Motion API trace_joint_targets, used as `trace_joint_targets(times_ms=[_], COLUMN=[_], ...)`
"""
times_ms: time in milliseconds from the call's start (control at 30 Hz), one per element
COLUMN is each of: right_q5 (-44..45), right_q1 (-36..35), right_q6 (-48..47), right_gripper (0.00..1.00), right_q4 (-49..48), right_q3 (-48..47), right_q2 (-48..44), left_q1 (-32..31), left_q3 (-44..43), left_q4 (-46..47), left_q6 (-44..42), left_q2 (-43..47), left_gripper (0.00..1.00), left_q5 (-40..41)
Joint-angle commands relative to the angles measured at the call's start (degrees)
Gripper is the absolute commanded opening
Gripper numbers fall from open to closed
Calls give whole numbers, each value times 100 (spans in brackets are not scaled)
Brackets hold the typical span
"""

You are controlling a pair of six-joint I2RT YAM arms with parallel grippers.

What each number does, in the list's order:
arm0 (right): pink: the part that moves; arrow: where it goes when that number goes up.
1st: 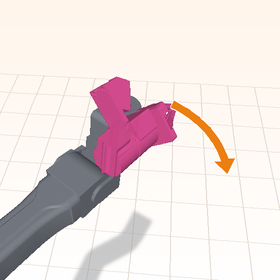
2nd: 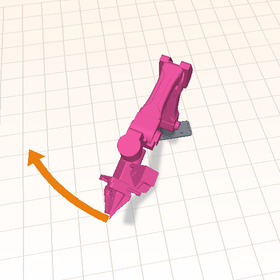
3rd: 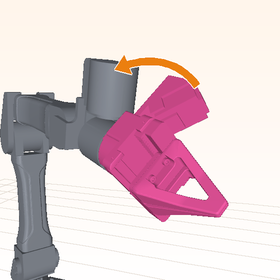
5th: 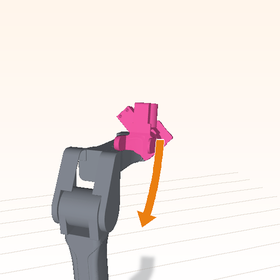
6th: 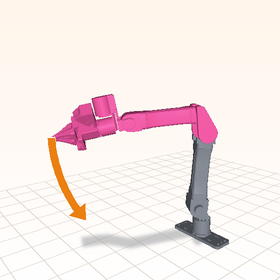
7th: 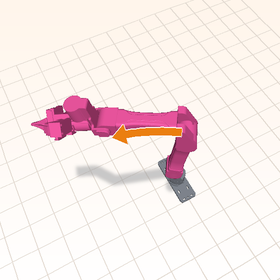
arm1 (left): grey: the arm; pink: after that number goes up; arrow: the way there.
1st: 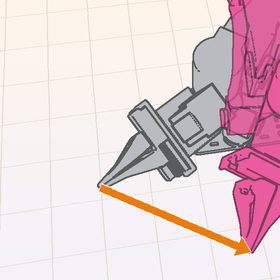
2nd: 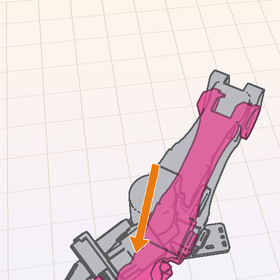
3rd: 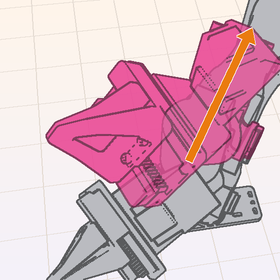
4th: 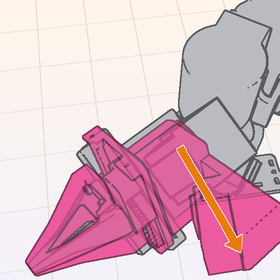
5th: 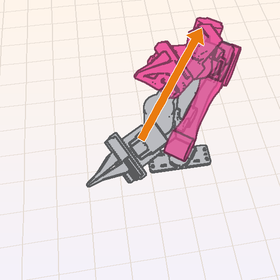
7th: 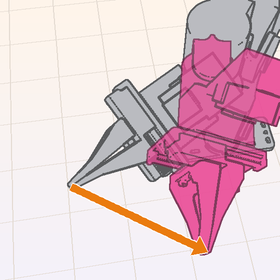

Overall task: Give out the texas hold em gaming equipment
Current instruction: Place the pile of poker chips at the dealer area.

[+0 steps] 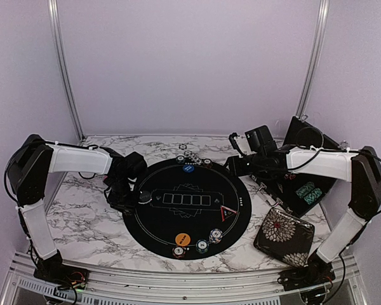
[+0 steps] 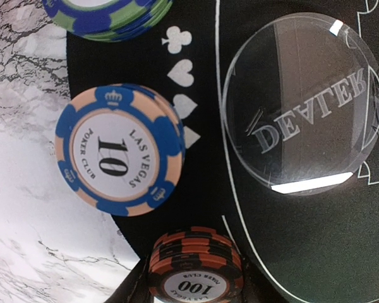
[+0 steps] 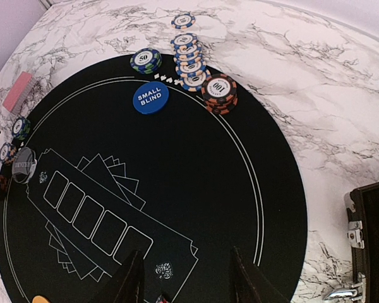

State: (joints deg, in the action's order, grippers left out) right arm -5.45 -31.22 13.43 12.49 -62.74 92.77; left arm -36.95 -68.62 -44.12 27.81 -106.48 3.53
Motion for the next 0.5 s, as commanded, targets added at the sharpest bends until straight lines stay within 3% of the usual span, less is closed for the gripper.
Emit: trace_joint_targets(times_ms=[0,467], right_q5=[48,45], right_q1=[37,38], right_q6=[-38,-42], right_gripper=[43,44], right_q4=[-78,-81], right_q3=[-54,-54], right_q2=[-101,-87], left_q1=[47,41], left_q3=[-31,6], left_q4=[-106,-106], left_q6=[-39,-65], left_q2=[-51,40], left_gripper=[47,63], left_q5=[78,26])
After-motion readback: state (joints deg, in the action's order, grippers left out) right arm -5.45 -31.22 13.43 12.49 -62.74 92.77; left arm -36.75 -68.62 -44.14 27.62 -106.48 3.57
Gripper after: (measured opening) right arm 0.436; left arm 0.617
